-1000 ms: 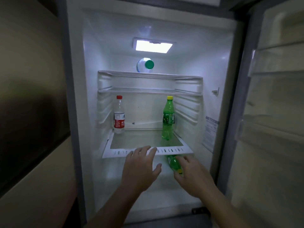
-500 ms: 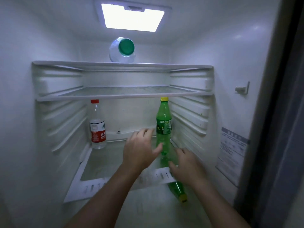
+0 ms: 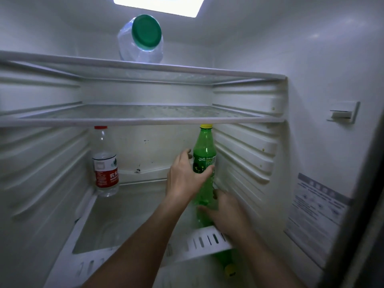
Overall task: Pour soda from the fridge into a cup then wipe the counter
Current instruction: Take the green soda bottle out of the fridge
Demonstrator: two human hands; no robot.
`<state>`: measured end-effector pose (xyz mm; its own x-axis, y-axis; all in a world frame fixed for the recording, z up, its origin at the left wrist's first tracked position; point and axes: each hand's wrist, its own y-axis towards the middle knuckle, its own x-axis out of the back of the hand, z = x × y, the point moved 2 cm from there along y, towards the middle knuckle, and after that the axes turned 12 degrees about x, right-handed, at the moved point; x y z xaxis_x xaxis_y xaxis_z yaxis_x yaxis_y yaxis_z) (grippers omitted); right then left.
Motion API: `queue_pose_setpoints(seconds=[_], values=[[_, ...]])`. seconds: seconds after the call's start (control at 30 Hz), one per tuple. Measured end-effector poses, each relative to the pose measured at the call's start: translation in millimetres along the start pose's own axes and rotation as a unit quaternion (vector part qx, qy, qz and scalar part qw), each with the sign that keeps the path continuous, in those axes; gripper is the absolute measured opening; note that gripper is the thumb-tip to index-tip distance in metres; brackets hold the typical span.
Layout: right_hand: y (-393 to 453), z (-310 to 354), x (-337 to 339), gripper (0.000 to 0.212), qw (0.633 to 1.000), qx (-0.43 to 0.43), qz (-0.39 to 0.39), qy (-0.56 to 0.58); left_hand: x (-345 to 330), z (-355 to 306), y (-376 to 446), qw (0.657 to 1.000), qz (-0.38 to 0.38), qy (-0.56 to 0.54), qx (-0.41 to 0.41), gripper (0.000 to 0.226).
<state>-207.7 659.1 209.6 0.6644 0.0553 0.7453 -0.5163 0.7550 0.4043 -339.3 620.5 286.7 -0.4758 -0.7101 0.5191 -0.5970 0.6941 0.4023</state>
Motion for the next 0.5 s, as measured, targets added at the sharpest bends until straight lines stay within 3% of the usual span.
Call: queue_pose_setpoints(seconds=[0.23, 0.5], values=[[2.3, -0.2, -3.3, 0.029, 0.997, -0.016, -0.028, 0.066, -2.7, -9.7, -1.5, 0.999, 0.017, -0.021, 0.026, 0.059], [-24.5, 15.7, 6.1, 0.032, 0.999, 0.006, -0.035, 0.024, 18.0, -12.7, -33.4, 0.999, -0.006, -0.037, 0.030, 0.049]])
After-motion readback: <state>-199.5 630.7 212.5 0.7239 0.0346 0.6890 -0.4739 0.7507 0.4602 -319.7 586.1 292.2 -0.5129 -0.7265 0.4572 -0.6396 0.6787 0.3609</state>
